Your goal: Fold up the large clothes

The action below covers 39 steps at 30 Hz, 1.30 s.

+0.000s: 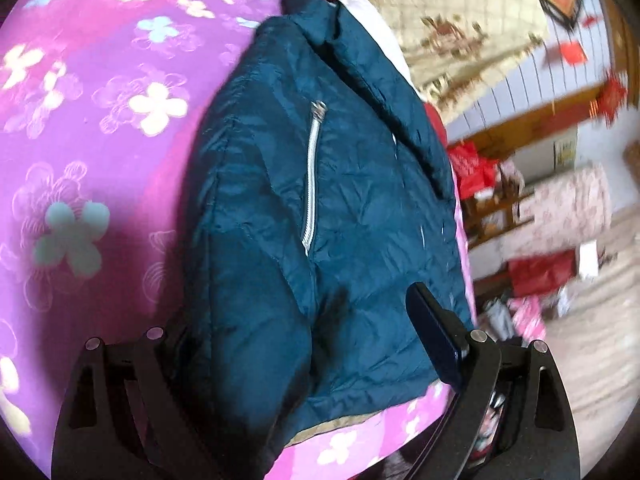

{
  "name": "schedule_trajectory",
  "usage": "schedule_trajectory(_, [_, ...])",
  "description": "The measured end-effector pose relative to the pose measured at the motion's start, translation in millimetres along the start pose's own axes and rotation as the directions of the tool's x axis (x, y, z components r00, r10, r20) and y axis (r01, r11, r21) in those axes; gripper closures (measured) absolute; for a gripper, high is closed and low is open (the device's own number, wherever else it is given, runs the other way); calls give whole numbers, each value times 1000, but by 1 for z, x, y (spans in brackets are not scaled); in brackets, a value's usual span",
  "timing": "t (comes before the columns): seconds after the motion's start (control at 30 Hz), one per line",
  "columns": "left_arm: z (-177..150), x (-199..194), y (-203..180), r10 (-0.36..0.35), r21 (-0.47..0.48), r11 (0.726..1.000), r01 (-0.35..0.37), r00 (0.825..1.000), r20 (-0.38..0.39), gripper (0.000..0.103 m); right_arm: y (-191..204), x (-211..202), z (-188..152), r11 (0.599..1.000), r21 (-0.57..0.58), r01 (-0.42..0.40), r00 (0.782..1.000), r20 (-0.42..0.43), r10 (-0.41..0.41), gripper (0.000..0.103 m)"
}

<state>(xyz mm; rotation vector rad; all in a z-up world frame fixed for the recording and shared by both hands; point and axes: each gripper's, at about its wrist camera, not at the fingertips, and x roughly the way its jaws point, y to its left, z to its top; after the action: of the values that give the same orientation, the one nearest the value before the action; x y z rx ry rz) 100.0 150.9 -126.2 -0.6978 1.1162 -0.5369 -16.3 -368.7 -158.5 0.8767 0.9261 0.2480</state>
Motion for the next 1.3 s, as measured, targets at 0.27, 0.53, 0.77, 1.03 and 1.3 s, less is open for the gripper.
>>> schedule_trajectory(0.27, [-26, 14, -37, 237, 190, 952, -239, 971, 31, 12, 12, 10, 2, 997, -18, 79, 996, 37, -79, 51])
schedule_trajectory(0.53, [-26, 9, -44, 409, 213, 890, -404, 912, 21, 86, -6, 1, 1, 991, 78, 106, 994, 24, -108, 88])
schedule_trajectory(0.77, [-34, -20, -61, 414, 177, 890, -420, 907, 74, 92, 20, -32, -15, 992, 1, 128, 990, 61, -128, 91])
schedule_trajectory(1.03, [-57, -74, -86, 353, 191, 904, -381, 921, 168, 93, 57, -85, -45, 979, -157, 131, 989, 89, -118, 94])
schedule_trajectory(1.3, [-86, -130, -89, 259, 116, 950, -289, 941, 219, 94, 85, -140, -81, 957, -270, 104, 989, 132, -71, 97])
